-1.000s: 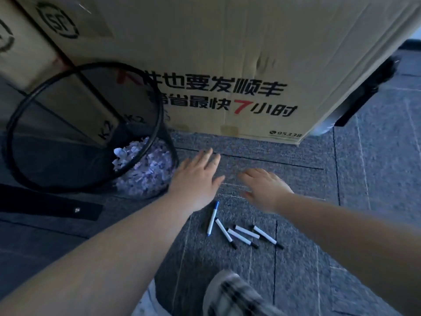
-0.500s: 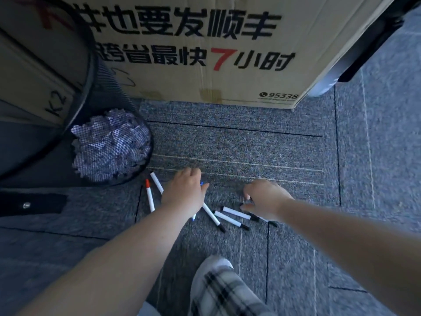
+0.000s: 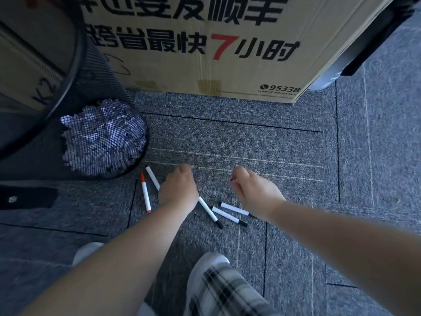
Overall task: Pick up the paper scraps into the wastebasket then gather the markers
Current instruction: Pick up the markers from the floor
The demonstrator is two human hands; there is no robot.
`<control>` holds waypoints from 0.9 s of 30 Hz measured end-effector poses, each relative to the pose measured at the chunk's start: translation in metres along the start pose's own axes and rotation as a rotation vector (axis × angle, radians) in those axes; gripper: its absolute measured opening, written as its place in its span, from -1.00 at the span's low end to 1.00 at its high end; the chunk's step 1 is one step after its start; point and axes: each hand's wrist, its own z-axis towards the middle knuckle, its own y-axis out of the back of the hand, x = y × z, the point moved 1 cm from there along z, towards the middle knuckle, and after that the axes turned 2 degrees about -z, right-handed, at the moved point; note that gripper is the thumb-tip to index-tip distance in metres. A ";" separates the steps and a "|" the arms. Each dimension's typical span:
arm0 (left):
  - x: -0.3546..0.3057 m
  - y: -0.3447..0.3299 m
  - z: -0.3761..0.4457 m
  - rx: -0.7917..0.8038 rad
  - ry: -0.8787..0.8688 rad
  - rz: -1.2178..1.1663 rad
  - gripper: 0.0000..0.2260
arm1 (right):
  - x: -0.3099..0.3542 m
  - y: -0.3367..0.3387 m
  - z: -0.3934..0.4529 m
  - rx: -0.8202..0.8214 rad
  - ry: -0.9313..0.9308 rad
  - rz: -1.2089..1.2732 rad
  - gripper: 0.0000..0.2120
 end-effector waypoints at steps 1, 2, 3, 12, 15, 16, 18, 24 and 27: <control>0.001 0.003 0.000 -0.039 -0.003 -0.045 -0.89 | 0.002 -0.003 -0.002 0.045 0.014 -0.020 -0.68; 0.001 0.005 -0.001 -0.071 -0.010 -0.100 -0.89 | 0.004 -0.006 -0.004 0.099 0.020 -0.051 -0.64; 0.001 0.008 -0.003 -0.090 -0.017 -0.162 -0.90 | 0.005 -0.009 -0.006 0.160 0.015 -0.086 -0.61; -0.002 0.001 -0.021 0.058 0.167 -0.384 -0.85 | 0.002 -0.016 -0.007 0.112 -0.016 -0.134 -0.80; -0.001 -0.013 -0.025 0.128 0.237 -0.343 -0.74 | 0.001 -0.010 -0.007 0.009 -0.028 -0.089 -0.81; -0.001 -0.017 -0.026 0.150 0.253 -0.295 -0.71 | 0.000 -0.009 -0.006 -0.024 -0.039 -0.053 -0.81; -0.001 -0.023 -0.029 0.189 0.269 -0.219 -0.70 | 0.000 -0.008 -0.006 -0.052 -0.055 0.013 -0.83; -0.002 -0.025 -0.032 0.184 0.266 -0.268 -0.82 | 0.009 -0.010 -0.012 0.101 -0.055 0.090 -0.89; -0.001 -0.017 -0.031 0.127 0.214 -0.361 -0.85 | 0.016 -0.019 -0.011 0.238 -0.065 0.082 -0.93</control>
